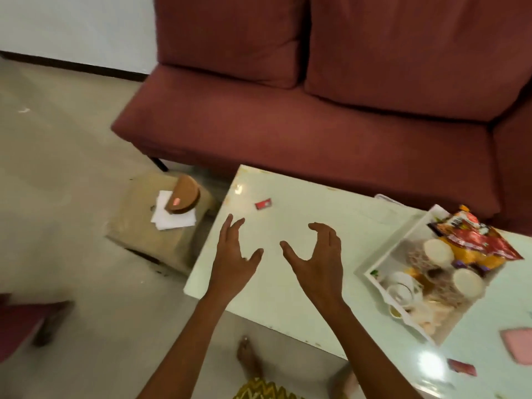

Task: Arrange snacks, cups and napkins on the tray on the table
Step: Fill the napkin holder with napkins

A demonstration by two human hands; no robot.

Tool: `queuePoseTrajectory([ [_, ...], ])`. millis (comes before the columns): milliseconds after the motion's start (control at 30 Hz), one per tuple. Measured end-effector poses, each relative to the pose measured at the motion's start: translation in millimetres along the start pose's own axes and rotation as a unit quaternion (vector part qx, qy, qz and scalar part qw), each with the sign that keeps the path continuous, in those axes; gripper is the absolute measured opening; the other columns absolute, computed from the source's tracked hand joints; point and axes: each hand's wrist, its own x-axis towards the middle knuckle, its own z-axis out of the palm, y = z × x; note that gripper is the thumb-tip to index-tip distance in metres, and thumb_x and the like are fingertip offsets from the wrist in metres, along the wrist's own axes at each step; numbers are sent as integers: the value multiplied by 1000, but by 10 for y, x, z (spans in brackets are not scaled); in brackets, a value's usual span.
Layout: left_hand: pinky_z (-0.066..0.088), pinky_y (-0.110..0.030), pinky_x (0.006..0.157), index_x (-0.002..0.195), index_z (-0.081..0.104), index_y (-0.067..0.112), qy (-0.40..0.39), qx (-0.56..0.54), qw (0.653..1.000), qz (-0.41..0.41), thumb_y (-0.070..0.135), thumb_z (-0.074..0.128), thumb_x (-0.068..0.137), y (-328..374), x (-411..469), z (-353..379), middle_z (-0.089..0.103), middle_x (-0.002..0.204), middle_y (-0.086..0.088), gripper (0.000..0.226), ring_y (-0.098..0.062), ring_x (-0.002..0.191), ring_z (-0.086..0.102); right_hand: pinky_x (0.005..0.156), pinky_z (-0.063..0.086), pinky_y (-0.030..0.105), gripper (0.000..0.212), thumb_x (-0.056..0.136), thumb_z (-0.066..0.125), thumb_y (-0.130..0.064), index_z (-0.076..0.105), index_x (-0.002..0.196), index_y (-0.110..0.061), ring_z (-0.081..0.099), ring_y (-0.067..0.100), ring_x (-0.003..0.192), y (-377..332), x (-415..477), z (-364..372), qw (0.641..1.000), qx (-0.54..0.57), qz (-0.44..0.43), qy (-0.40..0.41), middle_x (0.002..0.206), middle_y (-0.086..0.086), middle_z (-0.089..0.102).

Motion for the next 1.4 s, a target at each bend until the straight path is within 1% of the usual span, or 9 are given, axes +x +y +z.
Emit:
queuePoseTrajectory([
  [33,35,-10,91,136,33,22,6,5,1000,-7,28,68,79,-128,12,-212,21,153,0,67,-12,131,33,78,40,24,58,73,69,-49,46,118,-20,44,12,115,-168,-34,172,1000,5,-1,-7,123,-4,51],
  [167,35,-32,102,137,34,20,30,25,999,-36,31,66,80,-600,47,-938,28,151,-3,66,-22,135,32,79,36,22,55,76,67,-49,47,119,-21,45,12,115,-726,-121,794,998,29,7,-46,124,-4,51],
  [367,39,-46,106,136,35,18,57,4,996,-70,27,69,79,-1058,202,-1570,35,148,-5,67,-24,135,35,80,34,20,53,77,65,-50,47,120,-23,45,7,110,-1168,-81,1499,992,21,25,-124,128,-2,52],
  [500,41,-45,104,136,36,17,62,-11,993,-102,23,69,79,-1264,403,-1691,35,147,-5,67,-24,133,36,78,36,21,52,77,65,-50,47,119,-24,42,3,103,-1269,71,1854,984,15,36,-174,127,-2,52],
  [633,42,-41,102,135,38,10,58,-12,993,-105,18,69,78,-1415,667,-1741,42,142,-10,65,-26,130,40,81,41,22,51,78,65,-48,47,119,-23,51,13,111,-1335,312,2190,976,12,46,-213,127,-1,53],
  [900,42,-40,102,131,42,7,19,-5,990,-137,16,67,80,-1816,1338,-1739,50,134,-14,57,-26,123,48,78,44,22,42,81,66,-40,50,113,-18,50,9,96,-1355,813,2840,964,15,95,-249,118,2,58],
  [1067,36,-22,93,126,48,7,-16,-21,987,-161,13,66,80,-2291,1819,-1621,54,130,-14,50,-25,119,50,58,39,9,38,80,67,-40,47,105,-18,54,12,89,-1238,1093,3427,955,26,157,-251,111,4,59],
  [1133,39,-25,92,126,48,7,-34,-13,985,-168,16,65,81,-2543,2004,-1551,54,131,-14,48,-25,118,50,56,38,9,39,80,66,-42,45,104,-19,54,12,87,-1155,1188,3696,951,41,192,-238,110,4,59],
  [1400,46,-37,97,127,48,11,-60,27,985,-160,21,61,84,-3360,2498,-1217,51,134,-11,46,-26,118,50,83,51,31,61,81,63,-47,38,126,-14,55,26,108,-800,1380,4601,935,58,298,-182,124,7,52],
])
